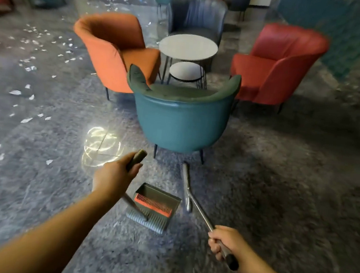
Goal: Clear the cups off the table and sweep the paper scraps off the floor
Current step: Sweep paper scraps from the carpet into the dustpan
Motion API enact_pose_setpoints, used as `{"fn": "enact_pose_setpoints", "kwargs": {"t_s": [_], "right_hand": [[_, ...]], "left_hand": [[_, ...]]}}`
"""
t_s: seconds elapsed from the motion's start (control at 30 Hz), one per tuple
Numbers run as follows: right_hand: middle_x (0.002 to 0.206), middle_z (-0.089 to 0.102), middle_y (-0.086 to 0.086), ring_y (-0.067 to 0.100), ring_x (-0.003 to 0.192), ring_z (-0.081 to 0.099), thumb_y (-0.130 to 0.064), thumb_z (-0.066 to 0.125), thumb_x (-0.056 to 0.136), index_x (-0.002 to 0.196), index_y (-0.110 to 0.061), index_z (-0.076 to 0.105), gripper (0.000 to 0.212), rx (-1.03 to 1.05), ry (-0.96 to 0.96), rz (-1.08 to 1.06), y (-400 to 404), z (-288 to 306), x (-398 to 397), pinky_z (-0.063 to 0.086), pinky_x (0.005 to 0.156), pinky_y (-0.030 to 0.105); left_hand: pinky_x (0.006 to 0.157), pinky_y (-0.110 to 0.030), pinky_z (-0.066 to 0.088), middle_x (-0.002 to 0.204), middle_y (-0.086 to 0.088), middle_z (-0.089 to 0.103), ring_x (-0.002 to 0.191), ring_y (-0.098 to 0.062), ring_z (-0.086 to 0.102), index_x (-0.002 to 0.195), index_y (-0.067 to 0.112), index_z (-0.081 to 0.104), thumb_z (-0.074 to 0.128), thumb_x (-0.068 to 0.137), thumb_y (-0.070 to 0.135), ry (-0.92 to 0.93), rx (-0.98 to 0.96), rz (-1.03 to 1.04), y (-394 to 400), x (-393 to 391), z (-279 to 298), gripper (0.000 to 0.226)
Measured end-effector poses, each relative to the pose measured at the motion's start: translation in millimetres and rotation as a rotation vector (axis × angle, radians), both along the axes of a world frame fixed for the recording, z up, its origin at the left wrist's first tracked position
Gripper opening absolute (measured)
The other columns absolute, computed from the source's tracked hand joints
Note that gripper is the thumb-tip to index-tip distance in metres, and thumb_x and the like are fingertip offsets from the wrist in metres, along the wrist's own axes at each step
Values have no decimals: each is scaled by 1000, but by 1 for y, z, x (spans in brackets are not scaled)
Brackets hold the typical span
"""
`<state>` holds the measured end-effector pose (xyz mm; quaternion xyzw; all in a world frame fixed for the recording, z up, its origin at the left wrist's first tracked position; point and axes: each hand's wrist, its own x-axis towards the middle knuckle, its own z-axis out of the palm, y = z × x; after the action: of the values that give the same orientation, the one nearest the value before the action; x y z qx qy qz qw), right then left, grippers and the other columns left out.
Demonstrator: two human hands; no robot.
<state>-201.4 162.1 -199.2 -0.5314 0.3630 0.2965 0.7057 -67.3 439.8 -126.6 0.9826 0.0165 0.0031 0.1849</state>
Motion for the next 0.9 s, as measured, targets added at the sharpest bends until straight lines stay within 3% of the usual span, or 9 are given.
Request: {"fn": "enact_pose_setpoints", "kwargs": {"t_s": [0.27, 0.47, 0.7, 0.9], "right_hand": [[53, 42, 5, 7, 33, 38, 1, 42, 96, 74, -12, 42, 25, 38, 6, 46, 136, -3, 49, 25, 29, 13], [53, 41, 5, 8, 33, 36, -1, 41, 96, 76, -11, 42, 22, 59, 3, 99, 203, -2, 100, 23, 30, 13], [52, 42, 5, 8, 35, 38, 4, 42, 94, 70, -12, 39, 29, 15, -47, 220, 264, -1, 196, 21, 32, 13], [54, 41, 4, 9, 37, 39, 2, 42, 94, 74, -13, 37, 26, 35, -20, 329, 304, -7, 307, 22, 33, 16]], "left_hand": [[58, -29, 40, 96, -5, 71, 87, -30, 66, 133, 44, 50, 51, 93, 52, -5, -21, 122, 157, -1, 2, 42], [58, -32, 46, 85, -6, 70, 79, -31, 65, 128, 41, 55, 51, 92, 52, -44, -70, 226, 234, 19, 2, 37], [62, -34, 48, 81, -6, 70, 81, -31, 66, 128, 44, 55, 51, 91, 56, -61, -101, 388, 304, 81, -6, 39], [56, -31, 42, 80, -3, 69, 76, -26, 63, 129, 41, 55, 50, 92, 55, -55, -105, 470, 343, 160, -9, 40]]}}
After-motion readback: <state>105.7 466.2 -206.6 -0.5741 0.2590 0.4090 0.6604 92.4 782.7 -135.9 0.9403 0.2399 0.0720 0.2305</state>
